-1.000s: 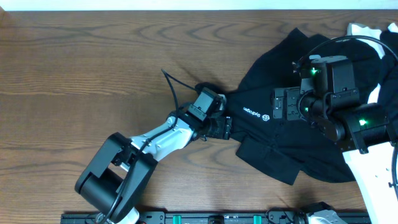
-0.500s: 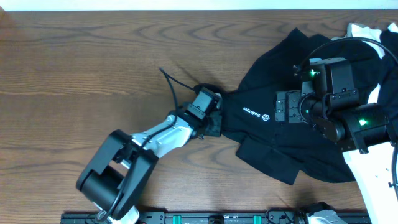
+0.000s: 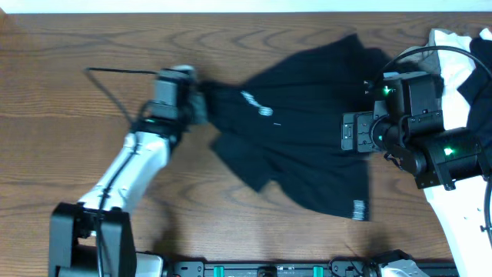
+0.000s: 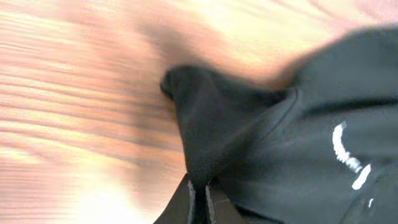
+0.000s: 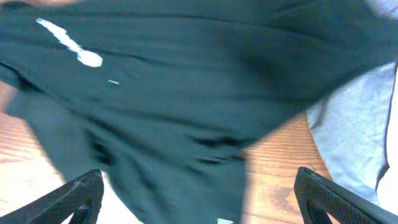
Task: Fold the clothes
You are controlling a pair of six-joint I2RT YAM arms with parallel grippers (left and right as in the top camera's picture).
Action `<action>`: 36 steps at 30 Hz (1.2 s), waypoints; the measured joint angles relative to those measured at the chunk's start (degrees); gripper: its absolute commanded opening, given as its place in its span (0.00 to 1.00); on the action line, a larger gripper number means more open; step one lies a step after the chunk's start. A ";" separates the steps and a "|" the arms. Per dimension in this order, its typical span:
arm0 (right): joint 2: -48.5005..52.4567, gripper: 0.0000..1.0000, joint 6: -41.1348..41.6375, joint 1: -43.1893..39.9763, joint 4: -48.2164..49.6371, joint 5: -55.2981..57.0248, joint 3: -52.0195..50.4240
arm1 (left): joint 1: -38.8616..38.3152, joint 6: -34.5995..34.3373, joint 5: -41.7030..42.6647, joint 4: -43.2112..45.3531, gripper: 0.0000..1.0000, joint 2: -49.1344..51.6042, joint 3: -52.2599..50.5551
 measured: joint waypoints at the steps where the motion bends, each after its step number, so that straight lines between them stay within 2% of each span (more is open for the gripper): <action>1: 0.00 0.96 0.00 0.00 -0.04 0.00 0.00 | 2.32 0.61 -0.31 0.00 0.48 0.00 0.33; 2: 0.00 0.96 0.00 0.00 -0.09 0.00 0.00 | 4.52 0.83 -0.72 -0.17 0.72 0.00 0.74; 3: 0.00 0.96 0.00 0.00 -0.13 0.00 0.00 | 6.23 0.76 -0.85 -0.42 0.89 0.00 1.11; 4: 0.00 0.96 0.00 0.00 -0.20 0.00 0.00 | 7.98 0.81 -0.72 -1.16 0.98 0.00 1.62; 8: 0.00 0.96 0.00 0.00 -0.81 0.00 0.00 | 11.87 0.83 4.37 -6.80 0.98 -0.04 2.89; 12: 0.00 0.97 -0.02 0.00 -0.94 0.04 0.00 | 11.15 0.13 11.91 -17.51 0.98 -0.24 3.06; 18: 0.02 0.97 -0.28 0.00 -0.94 0.20 0.02 | 4.07 -3.04 18.36 -34.36 0.98 -0.28 3.08; 20: 0.02 0.97 -0.39 0.00 -0.92 0.20 0.02 | 1.01 -3.74 19.12 -36.65 0.99 -0.28 3.06; 21: 0.02 0.97 -0.42 0.00 -0.94 0.20 0.02 | -0.94 -4.59 19.47 -37.18 0.95 -0.28 3.06; 22: 0.02 0.98 -0.44 0.00 -0.92 0.22 0.02 | -2.27 -5.35 19.85 -37.24 0.92 -0.33 2.97; 24: 0.02 0.98 -0.44 0.00 -0.92 0.20 0.02 | -5.62 -8.24 20.35 -36.57 0.79 -0.44 2.12; 30: 0.02 0.98 -0.44 0.00 -0.94 0.20 0.02 | -14.08 -15.96 20.00 -28.35 0.78 -0.55 -3.43; 36: 0.02 0.98 -0.44 0.00 -0.94 0.20 0.02 | -22.51 -24.02 16.20 -17.92 0.78 -0.55 -8.24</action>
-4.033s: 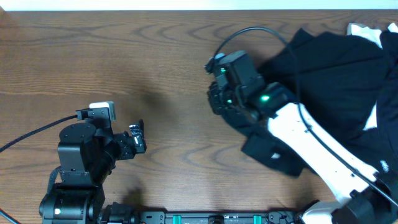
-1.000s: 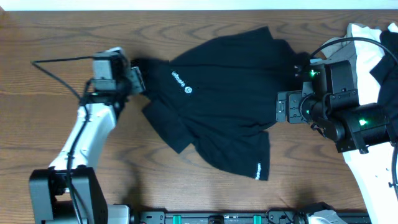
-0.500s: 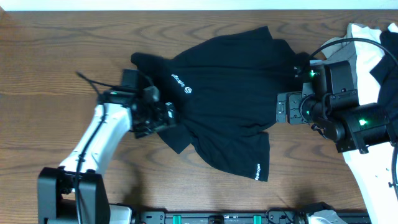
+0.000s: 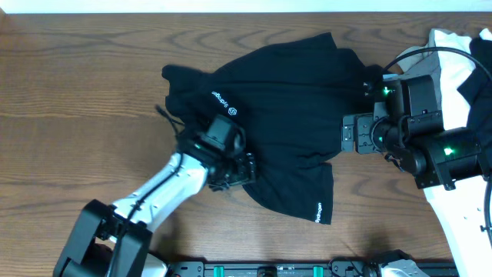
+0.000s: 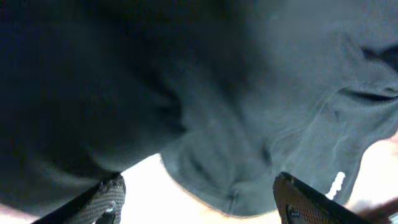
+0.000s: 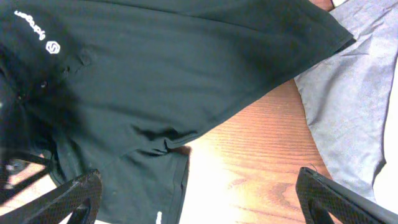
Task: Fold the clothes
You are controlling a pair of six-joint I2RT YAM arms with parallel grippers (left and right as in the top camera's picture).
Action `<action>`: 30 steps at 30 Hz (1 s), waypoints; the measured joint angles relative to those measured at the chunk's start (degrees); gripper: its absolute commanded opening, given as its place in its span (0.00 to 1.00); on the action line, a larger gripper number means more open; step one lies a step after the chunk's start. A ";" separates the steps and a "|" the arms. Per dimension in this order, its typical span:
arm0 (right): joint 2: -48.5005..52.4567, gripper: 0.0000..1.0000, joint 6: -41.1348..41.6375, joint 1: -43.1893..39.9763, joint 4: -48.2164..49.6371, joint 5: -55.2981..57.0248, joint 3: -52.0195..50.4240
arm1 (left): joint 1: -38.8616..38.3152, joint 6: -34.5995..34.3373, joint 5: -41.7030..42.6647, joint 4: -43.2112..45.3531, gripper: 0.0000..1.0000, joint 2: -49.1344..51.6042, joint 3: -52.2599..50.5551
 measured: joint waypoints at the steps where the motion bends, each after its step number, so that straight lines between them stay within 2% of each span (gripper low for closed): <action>1: 0.00 0.97 0.00 0.00 -0.02 0.00 0.00 | -1.25 -1.07 -0.83 1.25 0.78 0.00 -0.37; 6: 0.00 0.98 0.00 0.00 -0.09 0.02 0.00 | -7.43 -6.71 -4.68 3.43 0.78 0.35 -0.72; 13: 0.00 0.98 0.00 0.00 -0.44 0.00 0.00 | -11.69 -12.39 -7.48 4.35 0.78 3.74 -0.55; 14: 0.00 0.98 0.00 0.00 -0.42 0.00 0.00 | -11.80 -12.90 -7.82 5.11 0.74 3.89 -0.55; 16: 0.00 0.98 0.00 0.00 -0.42 0.02 0.00 | -11.85 -13.92 -8.07 5.49 0.56 4.31 -0.37; 20: -0.02 0.98 -0.02 0.00 -0.61 0.02 0.00 | -11.85 -14.82 -8.61 6.14 0.06 5.66 -0.31; 26: 0.00 0.98 -0.46 0.00 -0.74 0.02 0.00 | -11.65 -14.73 -8.81 5.64 0.06 6.14 -0.37; 30: 0.00 0.98 -0.57 0.00 -1.11 0.00 0.00 | -9.33 -13.18 -8.66 1.25 0.06 4.81 -0.48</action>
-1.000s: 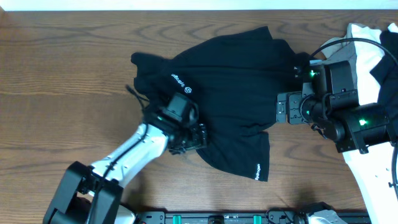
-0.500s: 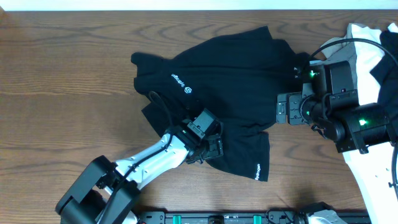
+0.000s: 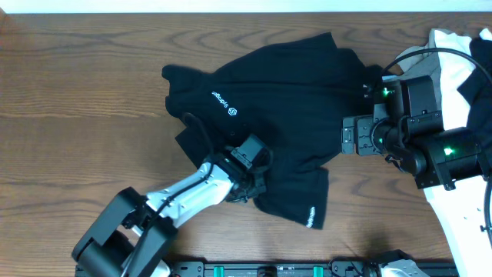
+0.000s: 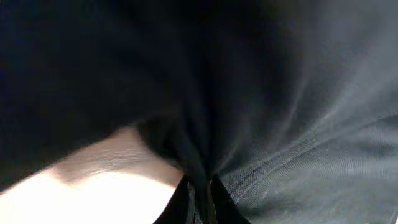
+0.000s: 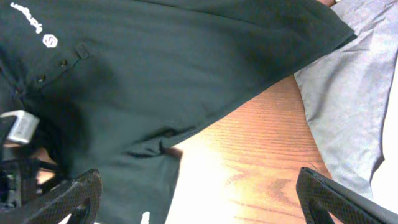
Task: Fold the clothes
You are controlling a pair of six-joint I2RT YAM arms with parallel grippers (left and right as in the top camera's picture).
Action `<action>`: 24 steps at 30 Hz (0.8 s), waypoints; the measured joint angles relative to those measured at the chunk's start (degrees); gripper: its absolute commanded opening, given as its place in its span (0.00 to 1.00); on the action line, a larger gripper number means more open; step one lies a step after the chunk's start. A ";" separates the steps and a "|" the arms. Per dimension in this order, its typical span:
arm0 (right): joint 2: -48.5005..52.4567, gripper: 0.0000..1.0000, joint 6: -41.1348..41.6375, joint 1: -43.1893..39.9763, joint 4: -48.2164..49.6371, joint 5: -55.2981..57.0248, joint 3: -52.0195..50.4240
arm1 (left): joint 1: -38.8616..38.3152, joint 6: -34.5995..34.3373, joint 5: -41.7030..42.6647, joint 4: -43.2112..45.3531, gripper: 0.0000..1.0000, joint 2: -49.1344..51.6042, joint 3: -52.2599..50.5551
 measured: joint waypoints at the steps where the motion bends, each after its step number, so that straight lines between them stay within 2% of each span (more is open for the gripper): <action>1: 0.00 0.98 -0.07 0.00 -0.07 0.02 0.00 | 1.49 0.85 -0.04 -1.81 0.06 -0.94 -0.04; 8: 0.00 0.98 -0.13 0.00 -0.17 0.02 0.00 | 18.32 9.49 -6.19 -14.69 0.06 -14.23 -0.28; 16: 0.66 0.98 -0.13 0.00 -0.17 0.00 0.00 | 39.65 18.29 -8.74 -15.96 0.06 -21.68 -0.28; 24: 7.04 0.97 -0.13 -0.37 -0.07 0.70 -0.28 | 42.36 21.81 -5.64 -18.51 0.06 -21.62 -0.28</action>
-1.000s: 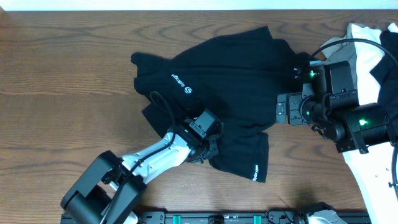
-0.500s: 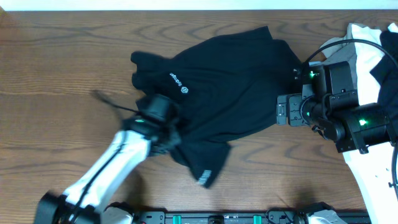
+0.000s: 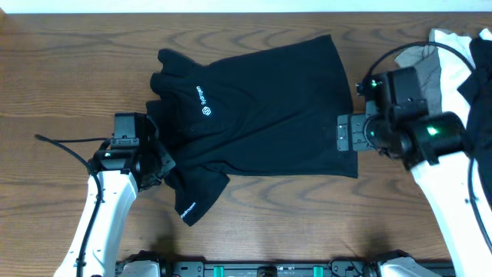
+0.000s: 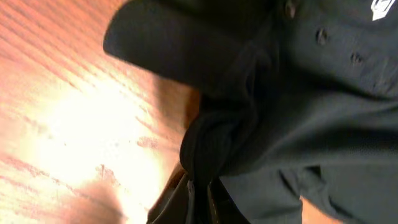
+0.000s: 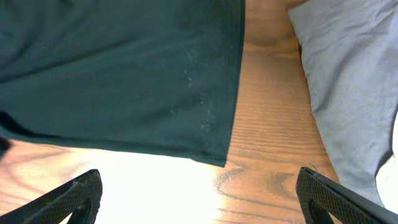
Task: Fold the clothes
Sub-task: 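Grasp the shirt's left and right side edges with both grippers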
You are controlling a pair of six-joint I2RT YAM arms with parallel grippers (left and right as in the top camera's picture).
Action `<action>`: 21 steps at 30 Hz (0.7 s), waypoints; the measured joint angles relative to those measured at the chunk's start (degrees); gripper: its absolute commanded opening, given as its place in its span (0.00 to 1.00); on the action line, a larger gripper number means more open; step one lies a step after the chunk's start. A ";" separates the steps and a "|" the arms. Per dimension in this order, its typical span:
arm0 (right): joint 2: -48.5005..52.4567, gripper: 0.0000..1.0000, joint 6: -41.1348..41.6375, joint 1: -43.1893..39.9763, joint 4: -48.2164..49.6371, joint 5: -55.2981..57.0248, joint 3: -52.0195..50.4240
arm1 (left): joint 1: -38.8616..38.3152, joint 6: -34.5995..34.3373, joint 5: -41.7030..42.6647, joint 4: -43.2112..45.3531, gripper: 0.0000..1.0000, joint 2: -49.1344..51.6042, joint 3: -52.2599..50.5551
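A black polo shirt (image 3: pixel 261 115) lies spread across the middle of the wooden table (image 3: pixel 69 61), collar and white logo (image 3: pixel 201 104) to the left. One sleeve (image 3: pixel 196 198) with white print sticks out at the lower left. My left gripper (image 3: pixel 160 168) is at the shirt's left side, shut on a bunched fold of its fabric (image 4: pixel 208 140); the jaws (image 4: pixel 199 190) pinch it between them. My right gripper (image 3: pixel 341 136) hovers open over the shirt's right hem corner (image 5: pixel 221 155), its fingertips (image 5: pixel 81 193) wide apart with nothing between them.
A pile of other clothes (image 3: pixel 461 54), white, grey and black, lies at the table's right edge. Its grey piece (image 5: pixel 354 93) shows just right of the shirt's hem. Bare wood surrounds the shirt on the left and front.
My left gripper, still shut on shirt fabric, has gone from the shirt's lower middle to its left side. The shirt now lies flatter and wider, its right hem straight. The right gripper stays open.
At first my left gripper held the shirt's left end at the upper left, the shirt crumpled diagonally. Then it was open over the lower middle, then shut on fabric there. Now it holds that fabric at the left, and the shirt lies spread out.
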 measured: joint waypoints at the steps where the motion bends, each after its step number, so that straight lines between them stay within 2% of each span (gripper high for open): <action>1: 1.31 0.97 0.00 -0.28 0.17 0.20 -0.28 | 0.00 0.31 0.13 -0.37 0.06 0.00 0.00; 11: 13.94 0.96 0.59 -4.28 6.56 1.01 -8.92 | 0.00 2.08 0.35 -0.83 0.06 0.00 0.00; 21: 16.26 0.95 1.33 -8.72 14.34 1.16 -16.57 | 0.00 2.12 0.37 -0.81 0.06 0.00 0.00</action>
